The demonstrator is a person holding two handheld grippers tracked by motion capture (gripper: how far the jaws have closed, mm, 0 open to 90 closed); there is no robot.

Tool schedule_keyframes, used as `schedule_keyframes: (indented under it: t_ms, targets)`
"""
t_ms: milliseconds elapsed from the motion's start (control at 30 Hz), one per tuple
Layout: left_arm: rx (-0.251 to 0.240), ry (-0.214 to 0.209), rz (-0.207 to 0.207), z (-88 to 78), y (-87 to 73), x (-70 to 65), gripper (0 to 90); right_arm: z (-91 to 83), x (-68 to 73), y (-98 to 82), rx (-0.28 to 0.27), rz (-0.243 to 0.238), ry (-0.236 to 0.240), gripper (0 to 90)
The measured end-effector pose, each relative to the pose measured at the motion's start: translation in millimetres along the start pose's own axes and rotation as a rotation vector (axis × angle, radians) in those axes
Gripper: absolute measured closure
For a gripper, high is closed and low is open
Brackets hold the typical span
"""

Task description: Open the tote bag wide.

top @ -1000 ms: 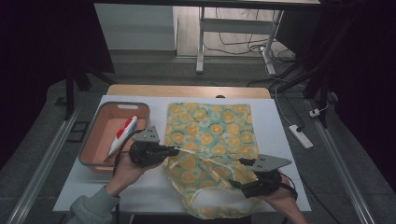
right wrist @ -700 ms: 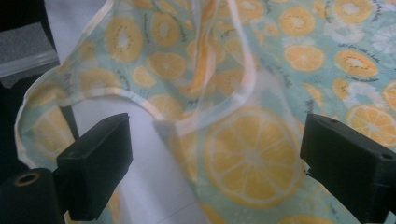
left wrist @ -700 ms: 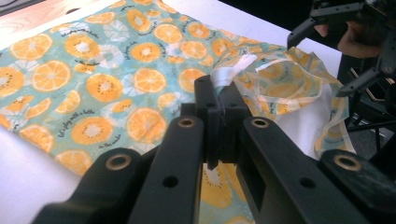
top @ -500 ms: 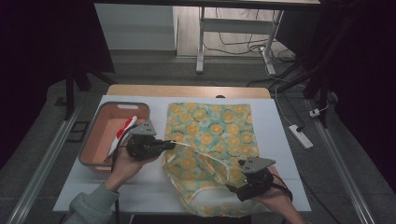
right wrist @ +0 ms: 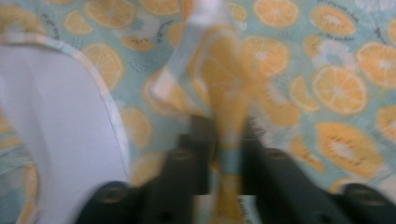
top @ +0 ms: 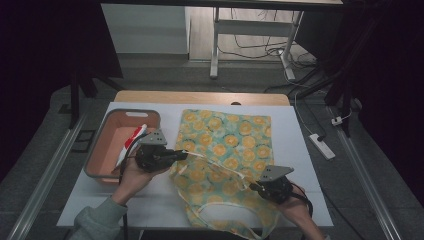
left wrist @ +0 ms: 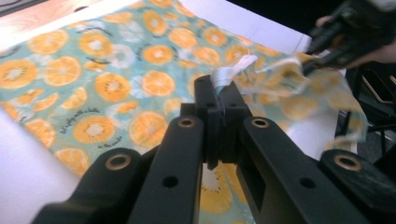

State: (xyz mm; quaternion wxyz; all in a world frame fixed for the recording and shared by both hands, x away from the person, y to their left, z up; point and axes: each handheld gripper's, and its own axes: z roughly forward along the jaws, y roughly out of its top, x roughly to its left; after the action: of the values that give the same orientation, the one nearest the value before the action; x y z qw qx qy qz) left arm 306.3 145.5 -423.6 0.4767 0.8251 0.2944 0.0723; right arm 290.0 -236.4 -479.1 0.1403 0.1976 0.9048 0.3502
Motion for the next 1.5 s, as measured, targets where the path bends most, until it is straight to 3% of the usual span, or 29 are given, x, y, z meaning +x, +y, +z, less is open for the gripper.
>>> schedule_keyframes:
  t_ms: [67,167,233,300,367,433,500,567,633,667,833,867,1100,1233,1333,1400,1500]
  targets:
    - [-0.007,0.006,-0.006,-1.5,0.3,2.1,89.0,-4.1,5.0,3.1,-0.017,-0.002,0.012,89.2]
    - [-0.019,0.025,-0.010,-2.6,3.4,5.8,89.0,-18.0,19.7,15.6,-0.092,-0.021,0.053,89.4]
    - [-0.024,0.056,-0.002,-1.3,8.0,8.4,88.9,-25.1,24.2,25.0,-0.141,-0.028,0.047,89.4]
    - [-0.027,0.096,0.008,2.0,13.9,11.7,88.9,-30.4,18.8,34.3,-0.196,-0.014,0.012,89.4]
    - [-0.036,0.115,0.002,7.3,19.3,16.3,88.8,-30.2,13.9,35.5,-0.201,-0.006,-0.006,89.4]
    - [-0.026,0.131,0.002,15.1,23.6,20.2,88.7,-27.4,-0.9,34.2,-0.214,0.048,-0.011,89.4]
    - [-0.009,0.149,0.001,23.8,25.7,23.7,88.3,-18.3,-24.8,25.0,-0.210,0.138,-0.007,89.3]
    - [0.010,0.154,0.000,32.3,25.8,27.6,88.2,-14.9,-31.1,21.0,-0.209,0.158,-0.013,89.4]
    - [0.032,0.162,-0.004,40.1,25.2,30.7,87.5,-4.9,-45.8,10.2,-0.198,0.226,-0.010,89.4]
    - [0.040,0.167,-0.004,43.3,24.9,32.3,87.2,-1.9,-48.9,7.8,-0.193,0.236,-0.012,89.3]
    - [0.078,0.185,-0.024,58.6,25.6,38.6,86.5,9.3,-55.2,3.3,-0.156,0.248,-0.029,89.3]
    - [0.088,0.186,-0.030,62.0,25.6,41.0,86.2,14.9,-57.1,1.9,-0.124,0.247,-0.045,89.3]
    - [0.151,0.194,-0.096,76.1,27.8,63.5,86.0,23.6,-60.8,-3.2,-0.096,0.280,-0.054,89.4]
    - [0.156,0.188,-0.114,82.7,31.2,69.7,85.6,22.2,-56.9,-2.5,-0.113,0.284,-0.053,89.4]
    - [0.168,0.186,-0.104,86.6,32.9,68.8,83.6,18.7,-52.7,-0.9,-0.124,0.271,-0.047,89.4]
    - [0.172,0.192,-0.098,87.4,33.1,65.9,76.9,18.3,-51.7,-1.0,-0.125,0.272,-0.045,89.3]
    - [0.162,0.210,-0.093,80.2,35.5,60.0,50.8,18.8,-53.9,-2.4,-0.121,0.281,-0.047,89.3]
